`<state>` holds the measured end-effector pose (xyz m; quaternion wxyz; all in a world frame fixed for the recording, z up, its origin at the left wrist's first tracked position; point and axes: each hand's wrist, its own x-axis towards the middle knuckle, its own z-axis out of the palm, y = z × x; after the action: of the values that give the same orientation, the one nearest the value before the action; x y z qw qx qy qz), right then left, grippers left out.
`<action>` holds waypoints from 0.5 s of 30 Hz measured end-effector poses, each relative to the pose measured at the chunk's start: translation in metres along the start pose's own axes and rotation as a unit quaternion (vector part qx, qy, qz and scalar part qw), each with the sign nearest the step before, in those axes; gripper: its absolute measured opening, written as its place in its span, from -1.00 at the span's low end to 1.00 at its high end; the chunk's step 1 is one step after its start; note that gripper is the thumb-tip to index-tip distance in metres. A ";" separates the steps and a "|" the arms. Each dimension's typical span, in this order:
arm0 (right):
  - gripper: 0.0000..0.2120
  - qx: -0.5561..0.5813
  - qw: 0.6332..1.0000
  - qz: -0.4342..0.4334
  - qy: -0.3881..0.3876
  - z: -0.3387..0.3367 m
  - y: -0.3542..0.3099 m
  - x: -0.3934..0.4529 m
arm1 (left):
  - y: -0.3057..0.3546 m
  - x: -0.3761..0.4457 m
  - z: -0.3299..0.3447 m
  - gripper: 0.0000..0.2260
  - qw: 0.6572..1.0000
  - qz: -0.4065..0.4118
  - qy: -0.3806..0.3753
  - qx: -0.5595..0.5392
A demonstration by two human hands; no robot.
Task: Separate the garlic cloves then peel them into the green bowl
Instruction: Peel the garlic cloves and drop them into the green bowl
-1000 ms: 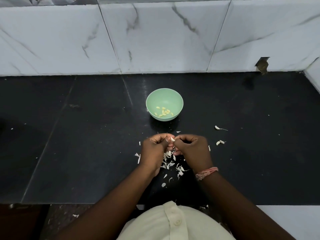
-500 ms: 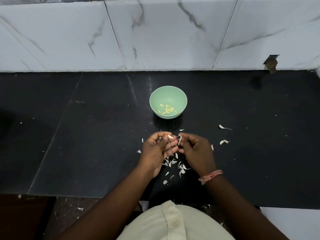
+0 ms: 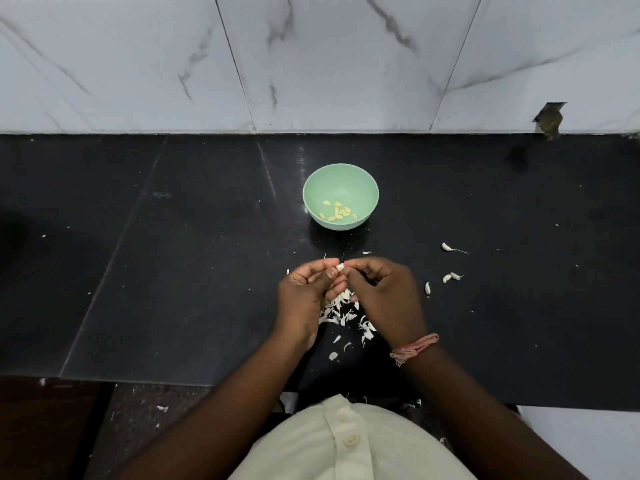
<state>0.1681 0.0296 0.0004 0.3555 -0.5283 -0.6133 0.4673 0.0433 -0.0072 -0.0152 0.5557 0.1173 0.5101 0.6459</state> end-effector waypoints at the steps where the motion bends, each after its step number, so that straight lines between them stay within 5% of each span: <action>1: -0.87 0.011 1.000 0.006 -0.006 0.001 -0.001 -0.001 | 0.000 -0.001 0.000 -0.86 1.000 0.002 -0.002 0.008; 8: -0.90 0.073 0.996 0.034 -0.050 -0.012 -0.010 0.000 | 0.002 -0.009 0.000 -0.78 0.990 0.072 -0.043 0.111; 15: -0.89 0.001 0.998 -0.022 -0.053 -0.017 -0.013 -0.003 | 0.003 -0.015 -0.001 -0.81 0.962 0.147 -0.006 0.231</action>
<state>0.1800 0.0299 0.0177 0.3335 -0.4892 -0.6418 0.4874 0.0458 -0.0202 -0.0070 0.4155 0.3198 0.6197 0.5840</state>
